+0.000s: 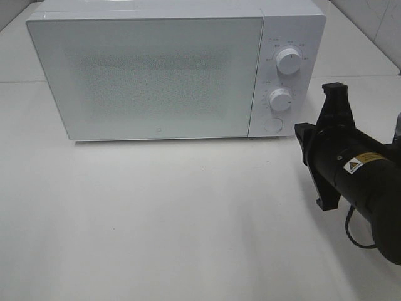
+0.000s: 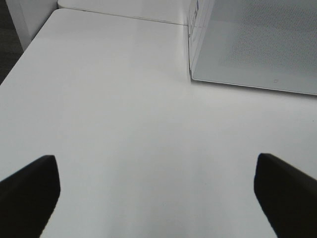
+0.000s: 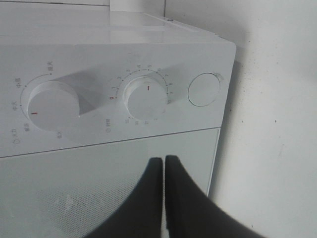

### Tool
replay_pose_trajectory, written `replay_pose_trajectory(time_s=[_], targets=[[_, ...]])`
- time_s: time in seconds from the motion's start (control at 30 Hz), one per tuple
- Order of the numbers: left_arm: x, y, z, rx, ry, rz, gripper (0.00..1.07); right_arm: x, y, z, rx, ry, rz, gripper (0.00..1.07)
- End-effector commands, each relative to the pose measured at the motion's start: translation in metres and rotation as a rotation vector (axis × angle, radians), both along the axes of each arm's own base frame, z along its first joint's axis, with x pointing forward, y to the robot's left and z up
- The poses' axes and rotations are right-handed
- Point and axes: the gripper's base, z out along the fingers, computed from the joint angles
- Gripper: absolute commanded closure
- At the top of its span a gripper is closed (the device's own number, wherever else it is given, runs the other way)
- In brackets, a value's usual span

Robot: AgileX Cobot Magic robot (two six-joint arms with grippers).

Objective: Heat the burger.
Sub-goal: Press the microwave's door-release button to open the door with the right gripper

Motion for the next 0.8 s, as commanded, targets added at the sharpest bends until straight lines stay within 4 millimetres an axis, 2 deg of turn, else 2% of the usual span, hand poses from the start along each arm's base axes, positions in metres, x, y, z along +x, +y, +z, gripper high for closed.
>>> replay_pose_trajectory(time_s=[0.03,0.43,0.8], targets=[[-0.002,-0.001,0.001,-0.005,-0.032,-0.001,0.04,0.004,-0.005,-0.002,0.022,0.027,0.011,1.07],[-0.002,-0.001,0.001,-0.005,-0.032,-0.001,0.04,0.018,-0.018,-0.007,0.055,0.038,0.007,1.07],[-0.002,-0.001,0.001,-0.005,-0.032,-0.001,0.04,0.039,-0.002,-0.031,0.1,0.074,0.047,1.07]])
